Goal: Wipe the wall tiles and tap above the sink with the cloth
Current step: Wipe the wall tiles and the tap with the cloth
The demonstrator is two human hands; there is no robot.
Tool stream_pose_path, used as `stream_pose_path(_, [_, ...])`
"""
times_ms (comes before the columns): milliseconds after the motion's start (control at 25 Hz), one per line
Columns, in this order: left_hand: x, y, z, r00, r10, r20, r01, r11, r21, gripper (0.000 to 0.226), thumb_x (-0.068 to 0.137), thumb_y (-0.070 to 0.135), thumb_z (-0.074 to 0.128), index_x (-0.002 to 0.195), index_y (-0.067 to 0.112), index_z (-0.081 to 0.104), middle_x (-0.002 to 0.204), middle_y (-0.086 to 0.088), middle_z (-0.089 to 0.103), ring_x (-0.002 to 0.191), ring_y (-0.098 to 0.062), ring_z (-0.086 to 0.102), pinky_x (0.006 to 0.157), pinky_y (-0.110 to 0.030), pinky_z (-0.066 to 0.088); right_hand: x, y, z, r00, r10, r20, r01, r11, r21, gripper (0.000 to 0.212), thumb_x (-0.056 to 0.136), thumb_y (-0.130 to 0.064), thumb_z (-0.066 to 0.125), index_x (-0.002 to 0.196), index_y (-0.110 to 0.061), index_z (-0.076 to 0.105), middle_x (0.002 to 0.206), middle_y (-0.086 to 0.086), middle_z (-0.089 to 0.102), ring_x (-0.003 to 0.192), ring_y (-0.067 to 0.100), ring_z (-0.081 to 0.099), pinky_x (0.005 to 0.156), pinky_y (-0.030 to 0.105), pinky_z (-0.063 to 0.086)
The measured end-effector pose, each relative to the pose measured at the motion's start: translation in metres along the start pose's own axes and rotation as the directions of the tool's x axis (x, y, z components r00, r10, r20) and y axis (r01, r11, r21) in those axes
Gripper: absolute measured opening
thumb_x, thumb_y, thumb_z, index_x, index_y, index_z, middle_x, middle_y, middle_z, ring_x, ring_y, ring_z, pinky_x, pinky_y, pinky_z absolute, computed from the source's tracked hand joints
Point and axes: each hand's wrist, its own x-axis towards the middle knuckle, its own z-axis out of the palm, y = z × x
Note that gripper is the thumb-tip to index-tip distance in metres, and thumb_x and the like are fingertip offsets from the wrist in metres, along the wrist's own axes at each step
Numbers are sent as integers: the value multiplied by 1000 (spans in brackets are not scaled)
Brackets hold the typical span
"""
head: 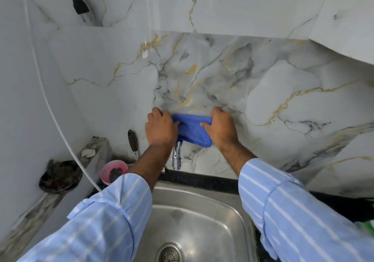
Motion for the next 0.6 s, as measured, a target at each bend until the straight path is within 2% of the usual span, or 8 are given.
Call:
stream_pose_path(80, [-5,19,4,977,-49,207,81,986,-148,67,91,59,56,127,2,55,127,-15,56,116,-31,54,91,-40,49,-5,-6,-12,978,-153,-144,109,955,-275,43,101,-45,73,120,-8,64,119,11,67,112,32,68,84,41,55])
stream_pose_path(120, [-4,25,7,959,-74,273,133,970,-204,70,91,59,56,130,1,53,128,-15,56,118,-30,55,92,-39,50,-3,-9,-21,912,-309,-270,196,906,-375,40,100,-45,74,115,-9,66,118,11,66,111,32,67,85,41,55])
stream_pose_path(240, [10,43,7,884,-155,442,285,926,-246,40,96,39,58,122,9,62,124,-8,62,118,-23,59,94,-29,51,24,-22,-53,592,-670,-448,365,718,-592,36,96,-34,71,121,-8,72,141,17,65,132,38,64,109,50,53])
stream_pose_path(320, [22,54,13,815,-204,542,361,911,-201,10,95,27,56,86,23,60,100,-1,61,101,-16,60,68,-16,53,59,-30,-79,558,-727,-400,347,642,-683,58,100,-38,59,151,-10,57,167,18,43,156,38,43,125,60,37])
stream_pose_path(400, [18,60,9,768,-110,631,246,960,-131,24,73,28,68,69,30,44,80,2,53,79,-12,61,40,-20,40,88,-31,-96,542,-762,-355,312,575,-756,72,106,-49,51,168,-14,37,175,15,28,163,36,32,129,61,29])
stream_pose_path(480, [21,58,13,693,-121,711,253,964,-83,25,47,26,67,59,25,45,64,7,48,68,-5,54,46,-21,34,104,-20,-97,505,-800,-323,297,512,-806,73,113,-56,41,172,-15,27,177,14,23,164,35,28,131,61,25])
stream_pose_path(520, [27,61,17,723,-211,658,348,934,-83,21,51,25,70,60,22,51,65,6,51,74,-5,56,53,-24,40,111,-14,-96,478,-817,-323,297,496,-816,73,114,-58,37,173,-15,26,178,13,22,165,34,28,132,61,23])
stream_pose_path(600, [39,55,19,711,-165,683,355,923,-147,19,80,22,70,97,16,73,99,-5,69,101,-19,65,80,-33,53,119,-9,-91,442,-827,-348,294,501,-814,73,115,-59,34,173,-16,24,178,12,20,164,34,27,131,60,18])
